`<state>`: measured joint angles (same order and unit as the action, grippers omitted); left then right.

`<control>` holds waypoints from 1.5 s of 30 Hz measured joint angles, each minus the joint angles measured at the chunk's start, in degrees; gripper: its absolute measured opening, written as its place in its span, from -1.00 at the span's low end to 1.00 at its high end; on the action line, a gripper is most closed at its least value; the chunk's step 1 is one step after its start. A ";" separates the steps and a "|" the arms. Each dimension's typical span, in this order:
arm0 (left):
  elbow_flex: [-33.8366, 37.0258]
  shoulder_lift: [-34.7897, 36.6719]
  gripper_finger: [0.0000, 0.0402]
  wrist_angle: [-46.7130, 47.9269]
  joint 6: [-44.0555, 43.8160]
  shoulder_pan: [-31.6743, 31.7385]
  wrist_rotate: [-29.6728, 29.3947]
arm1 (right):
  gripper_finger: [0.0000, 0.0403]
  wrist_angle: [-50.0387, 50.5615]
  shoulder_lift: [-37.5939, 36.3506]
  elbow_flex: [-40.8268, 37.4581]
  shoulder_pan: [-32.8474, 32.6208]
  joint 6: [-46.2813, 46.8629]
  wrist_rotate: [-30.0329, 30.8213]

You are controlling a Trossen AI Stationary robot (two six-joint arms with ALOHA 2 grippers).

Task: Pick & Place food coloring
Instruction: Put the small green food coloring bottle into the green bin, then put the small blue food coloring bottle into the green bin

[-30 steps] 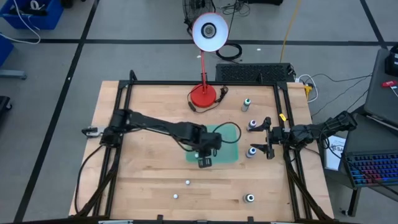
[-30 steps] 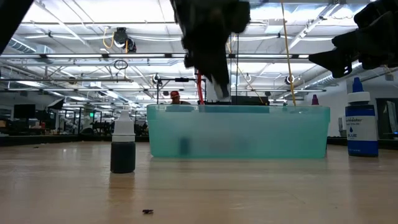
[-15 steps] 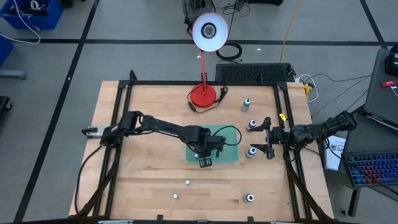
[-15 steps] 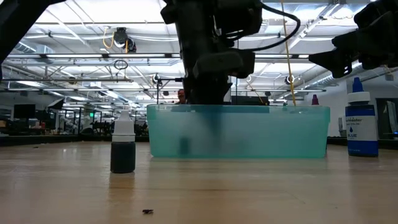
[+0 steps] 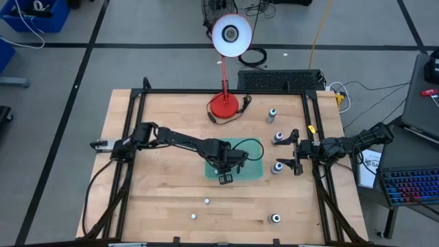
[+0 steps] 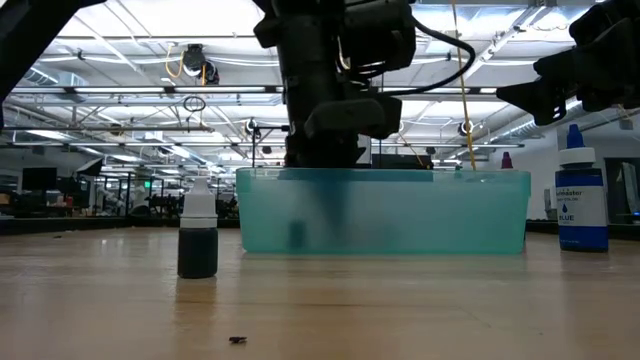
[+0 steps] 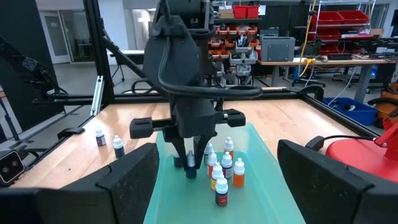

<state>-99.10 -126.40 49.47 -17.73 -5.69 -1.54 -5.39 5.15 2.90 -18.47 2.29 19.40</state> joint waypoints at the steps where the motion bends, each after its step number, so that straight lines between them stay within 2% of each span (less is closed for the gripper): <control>1: 0.06 0.01 -0.67 -0.07 -0.62 0.00 0.00 | 0.56 0.00 0.00 0.01 0.00 0.02 -0.01; 4: 0.08 0.01 -0.64 -0.11 -1.92 0.00 -0.04 | 0.56 0.00 0.00 0.01 -0.01 0.02 -0.02; 10: 0.16 0.01 -0.16 -0.11 -1.95 -0.25 0.00 | 0.56 0.00 0.00 0.00 0.00 0.02 -0.01; 16: -1.20 -0.01 0.04 -0.01 -2.45 -0.39 0.06 | 0.56 0.00 0.00 0.00 0.00 0.01 -0.01; 23: -6.59 0.48 0.11 2.33 -2.95 -0.39 0.09 | 0.56 0.00 0.00 0.02 0.00 0.01 -0.02; 30: -12.32 4.09 0.12 13.08 -3.53 -2.46 -1.85 | 0.56 -0.11 0.02 0.00 0.01 0.00 0.00; 35: -11.58 8.44 0.12 14.97 -6.98 -8.24 -5.42 | 0.56 -0.02 0.15 0.00 0.01 0.02 0.00; 39: -10.28 8.84 0.12 14.92 -10.26 -14.99 -7.91 | 0.56 -0.02 0.26 0.00 0.01 0.02 -0.01; 45: -4.82 8.28 0.12 8.22 -9.37 -23.53 -8.10 | 0.56 -0.04 0.26 0.01 -0.01 0.01 -0.02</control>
<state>-103.92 -118.12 57.69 -27.10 -29.22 -9.64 -5.43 5.41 2.90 -18.47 2.30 19.38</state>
